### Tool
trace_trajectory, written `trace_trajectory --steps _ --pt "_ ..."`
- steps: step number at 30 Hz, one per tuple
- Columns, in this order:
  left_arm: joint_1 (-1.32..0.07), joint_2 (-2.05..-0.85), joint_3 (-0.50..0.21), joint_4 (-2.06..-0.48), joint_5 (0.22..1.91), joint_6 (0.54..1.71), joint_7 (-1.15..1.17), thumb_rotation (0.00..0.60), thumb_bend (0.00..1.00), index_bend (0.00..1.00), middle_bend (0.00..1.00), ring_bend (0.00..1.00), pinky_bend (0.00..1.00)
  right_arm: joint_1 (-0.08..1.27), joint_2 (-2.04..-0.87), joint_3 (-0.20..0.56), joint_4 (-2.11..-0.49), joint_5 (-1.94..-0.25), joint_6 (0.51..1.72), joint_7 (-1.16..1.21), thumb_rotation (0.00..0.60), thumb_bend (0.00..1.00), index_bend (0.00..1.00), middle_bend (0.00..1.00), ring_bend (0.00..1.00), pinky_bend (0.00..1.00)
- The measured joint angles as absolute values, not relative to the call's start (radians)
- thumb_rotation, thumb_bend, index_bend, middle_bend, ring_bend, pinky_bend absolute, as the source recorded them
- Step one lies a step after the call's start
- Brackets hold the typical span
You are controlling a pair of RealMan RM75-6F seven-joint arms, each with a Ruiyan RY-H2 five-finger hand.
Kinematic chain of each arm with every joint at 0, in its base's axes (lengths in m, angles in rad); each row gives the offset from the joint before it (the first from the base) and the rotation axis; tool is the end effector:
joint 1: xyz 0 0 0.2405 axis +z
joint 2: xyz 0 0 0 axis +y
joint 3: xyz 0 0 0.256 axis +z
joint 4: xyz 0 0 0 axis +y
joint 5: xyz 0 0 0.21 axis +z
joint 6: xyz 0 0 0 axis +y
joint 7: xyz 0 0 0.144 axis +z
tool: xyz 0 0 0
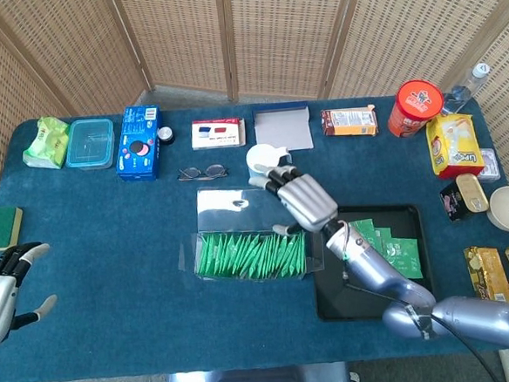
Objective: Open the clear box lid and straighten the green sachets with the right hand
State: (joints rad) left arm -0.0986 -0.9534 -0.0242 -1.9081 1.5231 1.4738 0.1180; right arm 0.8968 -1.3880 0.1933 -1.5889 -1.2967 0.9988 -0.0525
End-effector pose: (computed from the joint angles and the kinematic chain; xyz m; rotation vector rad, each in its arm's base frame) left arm -0.2592 0.1747 0.1782 -1.4461 -0.9201 -0.9200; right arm -0.0709 -0.3609 0.0357 1.9786 -0.8515 1.2795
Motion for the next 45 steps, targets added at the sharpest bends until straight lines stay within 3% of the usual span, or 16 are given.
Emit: trace_trajectory --steps 11,45 --pt "-0.085 -0.945 -0.018 -1.906 1.526 1.486 0.114 0.6 0.19 0.19 0.19 0.15 0.26 0.895 -1.389 0.129 -1.593 -1.438 0.951 -0.04 0.6 0.07 0.27 0.07 0.12 0.19" --pt "-0.085 -0.962 -0.012 -1.88 1.516 1.467 0.106 0.6 0.19 0.19 0.19 0.15 0.26 0.933 -1.472 0.077 -1.469 -1.613 0.936 -0.15 0.6 0.06 0.31 0.1 0.12 0.19"
